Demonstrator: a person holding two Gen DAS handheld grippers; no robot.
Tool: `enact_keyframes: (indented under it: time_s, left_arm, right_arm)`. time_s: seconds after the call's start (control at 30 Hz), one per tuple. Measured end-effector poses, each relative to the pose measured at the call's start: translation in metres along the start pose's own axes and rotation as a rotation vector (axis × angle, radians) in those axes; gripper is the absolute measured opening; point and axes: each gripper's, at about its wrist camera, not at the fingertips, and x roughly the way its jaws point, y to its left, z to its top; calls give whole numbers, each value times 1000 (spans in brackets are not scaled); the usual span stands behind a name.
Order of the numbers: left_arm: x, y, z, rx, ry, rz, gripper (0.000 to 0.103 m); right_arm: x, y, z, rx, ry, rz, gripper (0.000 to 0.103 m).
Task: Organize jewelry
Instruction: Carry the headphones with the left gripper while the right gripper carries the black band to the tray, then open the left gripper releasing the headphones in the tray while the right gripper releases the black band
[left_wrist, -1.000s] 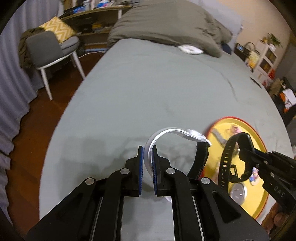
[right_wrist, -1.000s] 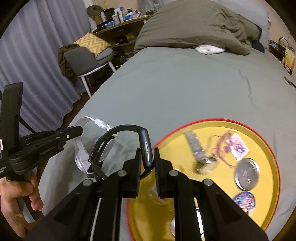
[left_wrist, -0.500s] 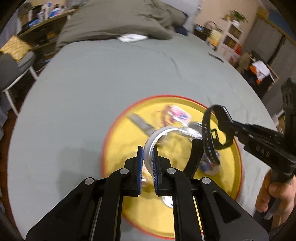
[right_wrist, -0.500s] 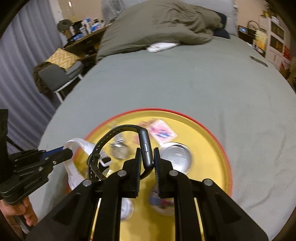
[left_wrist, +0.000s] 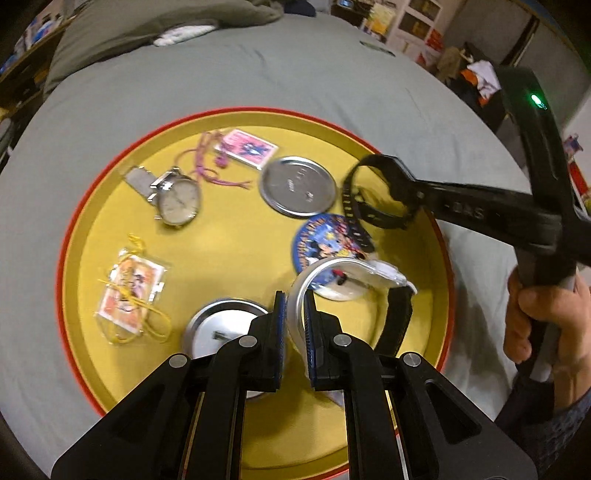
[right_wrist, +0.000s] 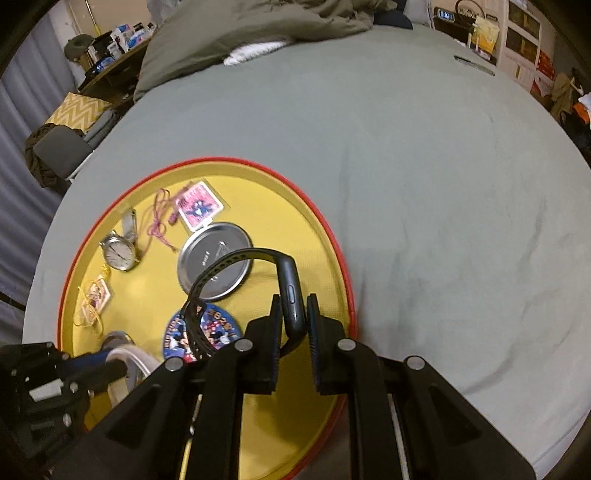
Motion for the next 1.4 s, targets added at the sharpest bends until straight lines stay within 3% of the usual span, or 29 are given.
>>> enact_keyframes:
  time_s: [0.3, 0.33, 0.37, 0.4, 0.47, 0.53, 0.6, 0.7, 0.77, 0.93, 1.07, 1.2, 1.4]
  left_arm:
    - [25, -19, -12, 82, 62, 51, 11]
    - [25, -21, -13, 89, 61, 53, 14]
    - [25, -23, -13, 95, 63, 39, 25]
    - [24, -26, -13, 96, 63, 30, 42]
    - [22, -28, -12, 96, 48, 35, 69]
    - [14, -29, -11, 106, 12, 46, 72]
    - [6, -28, -8, 96, -11, 47, 78]
    - [-9, -16, -1, 42, -50, 46, 89]
    - [-16, -7, 4, -5, -62, 54, 93]
    - [-34, 22, 4, -130, -31, 75, 96]
    - [-53, 43, -5, -159, -10, 62, 96]
    - [-79, 47, -10, -134, -7, 54, 97]
    - [-112, 45, -13, -61, 5, 19, 97]
  right_arm:
    - [19, -2, -3, 1, 30, -34, 13]
    - [19, -2, -3, 0, 30, -35, 13]
    - [20, -2, -3, 4, 30, -34, 13]
    - [19, -3, -2, 9, 31, -30, 15]
    - [18, -5, -3, 34, 38, 15, 26]
    - [15, -3, -1, 59, 40, 60, 40]
    - [6, 3, 2, 53, 26, 55, 62]
    - [-17, 16, 5, 13, -5, 58, 81]
    - [-30, 24, 6, -4, -3, 66, 87]
    - [-44, 51, 9, -73, 101, 51, 88]
    - [-44, 70, -4, -146, 285, 50, 88]
    - [-59, 81, -10, -230, 317, 6, 88]
    - [-92, 88, -8, -274, 275, -8, 88]
